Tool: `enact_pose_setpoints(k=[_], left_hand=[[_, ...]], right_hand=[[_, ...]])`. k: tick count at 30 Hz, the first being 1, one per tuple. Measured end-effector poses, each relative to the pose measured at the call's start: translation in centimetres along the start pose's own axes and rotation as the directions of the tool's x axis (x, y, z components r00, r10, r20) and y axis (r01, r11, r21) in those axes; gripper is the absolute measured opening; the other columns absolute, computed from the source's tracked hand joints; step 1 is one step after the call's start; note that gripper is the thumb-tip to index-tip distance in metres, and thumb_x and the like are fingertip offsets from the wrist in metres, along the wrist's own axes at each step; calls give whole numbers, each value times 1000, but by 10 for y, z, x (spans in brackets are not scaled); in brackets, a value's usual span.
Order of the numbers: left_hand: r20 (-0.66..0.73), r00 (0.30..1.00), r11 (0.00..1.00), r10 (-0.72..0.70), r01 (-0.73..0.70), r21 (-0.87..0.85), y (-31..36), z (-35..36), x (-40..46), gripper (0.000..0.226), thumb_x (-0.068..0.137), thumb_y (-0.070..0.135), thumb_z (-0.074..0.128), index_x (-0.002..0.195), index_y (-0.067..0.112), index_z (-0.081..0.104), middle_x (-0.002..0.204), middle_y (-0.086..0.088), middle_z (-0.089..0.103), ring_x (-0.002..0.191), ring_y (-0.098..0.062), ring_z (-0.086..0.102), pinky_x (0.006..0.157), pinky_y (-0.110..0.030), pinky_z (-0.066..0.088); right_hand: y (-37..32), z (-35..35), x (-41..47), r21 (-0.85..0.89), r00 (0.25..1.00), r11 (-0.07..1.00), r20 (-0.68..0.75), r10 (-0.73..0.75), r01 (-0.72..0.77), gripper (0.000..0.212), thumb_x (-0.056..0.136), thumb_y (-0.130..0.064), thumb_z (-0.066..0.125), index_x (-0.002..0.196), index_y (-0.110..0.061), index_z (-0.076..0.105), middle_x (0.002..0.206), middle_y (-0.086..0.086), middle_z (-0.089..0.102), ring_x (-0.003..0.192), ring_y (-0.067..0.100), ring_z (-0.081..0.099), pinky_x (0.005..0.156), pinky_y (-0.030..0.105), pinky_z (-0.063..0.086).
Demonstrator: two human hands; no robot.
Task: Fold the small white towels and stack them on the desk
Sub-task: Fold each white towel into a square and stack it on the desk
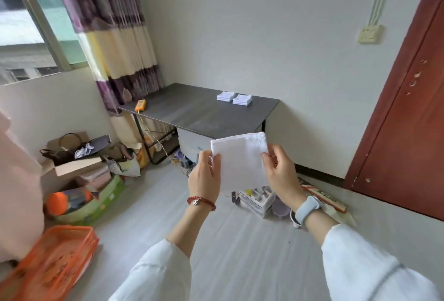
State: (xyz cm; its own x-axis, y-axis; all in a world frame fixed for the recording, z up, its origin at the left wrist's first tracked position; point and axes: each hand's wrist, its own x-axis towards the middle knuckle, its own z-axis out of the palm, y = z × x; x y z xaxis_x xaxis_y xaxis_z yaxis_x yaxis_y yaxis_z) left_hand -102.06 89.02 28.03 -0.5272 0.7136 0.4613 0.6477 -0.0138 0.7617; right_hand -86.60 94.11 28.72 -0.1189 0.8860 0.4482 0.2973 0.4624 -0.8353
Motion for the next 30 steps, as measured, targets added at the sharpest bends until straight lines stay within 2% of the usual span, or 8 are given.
enact_pose_setpoints(k=[5, 9, 11, 15, 19, 23, 30], left_hand=[[-57, 997, 998, -54, 55, 12, -73, 18, 107, 21, 95, 24, 45, 94, 5, 52, 56, 11, 40, 59, -25, 43, 57, -31, 33], [-74, 994, 997, -82, 81, -17, -138, 41, 206, 19, 94, 24, 48, 94, 7, 55, 54, 10, 42, 52, -17, 42, 57, -31, 34], [-73, 993, 995, -94, 90, -47, -170, 54, 259, 19, 94, 24, 48, 93, 7, 56, 55, 10, 44, 51, -14, 42, 56, -29, 34], [-42, 994, 995, -104, 104, -14, -222, 81, 359, 20, 93, 26, 49, 97, 9, 58, 63, 3, 51, 61, -25, 51, 60, -34, 43], [60, 986, 988, -155, 153, 27, -255, 125, 445, 20, 94, 28, 48, 100, 11, 58, 65, 7, 47, 67, -24, 49, 65, -32, 41], [184, 970, 988, -157, 153, 37, -285, 190, 516, 18, 94, 29, 47, 100, 14, 56, 67, 7, 47, 70, -23, 49, 63, -29, 35], [315, 926, 978, -209, 195, 75, -347, 314, 653, 16, 93, 31, 47, 98, 18, 56, 67, 11, 49, 71, -20, 51, 65, -29, 40]], right_hand=[[33, 101, 99, 26, 995, 1000, 102, 10, -12, 15, 92, -12, 49, 104, -8, 58, 91, 4, 60, 79, 19, 54, 66, 18, 40], [65, 185, 182, 31, 991, 999, 134, 19, -23, 15, 92, -10, 50, 104, -6, 58, 96, 11, 62, 86, 24, 56, 76, 29, 43], [78, 227, 226, 17, 992, 999, 119, 34, -36, 14, 91, -8, 51, 103, -6, 58, 95, 11, 62, 85, 23, 56, 75, 27, 42], [101, 297, 306, -16, 992, 997, 107, 72, -70, 14, 90, -6, 52, 101, -6, 60, 92, 7, 62, 82, 19, 55, 71, 20, 38], [129, 338, 377, -83, 988, 989, 83, 132, -125, 14, 90, -8, 53, 102, -7, 60, 92, 2, 60, 84, 18, 55, 72, 18, 37], [178, 366, 446, -137, 982, 974, 29, 184, -179, 15, 90, -6, 53, 102, -5, 59, 93, 1, 59, 85, 18, 54, 73, 17, 37], [282, 421, 586, -128, 955, 947, 0, 297, -295, 14, 91, -12, 51, 103, -11, 59, 96, -5, 60, 88, 11, 55, 73, 12, 34]])
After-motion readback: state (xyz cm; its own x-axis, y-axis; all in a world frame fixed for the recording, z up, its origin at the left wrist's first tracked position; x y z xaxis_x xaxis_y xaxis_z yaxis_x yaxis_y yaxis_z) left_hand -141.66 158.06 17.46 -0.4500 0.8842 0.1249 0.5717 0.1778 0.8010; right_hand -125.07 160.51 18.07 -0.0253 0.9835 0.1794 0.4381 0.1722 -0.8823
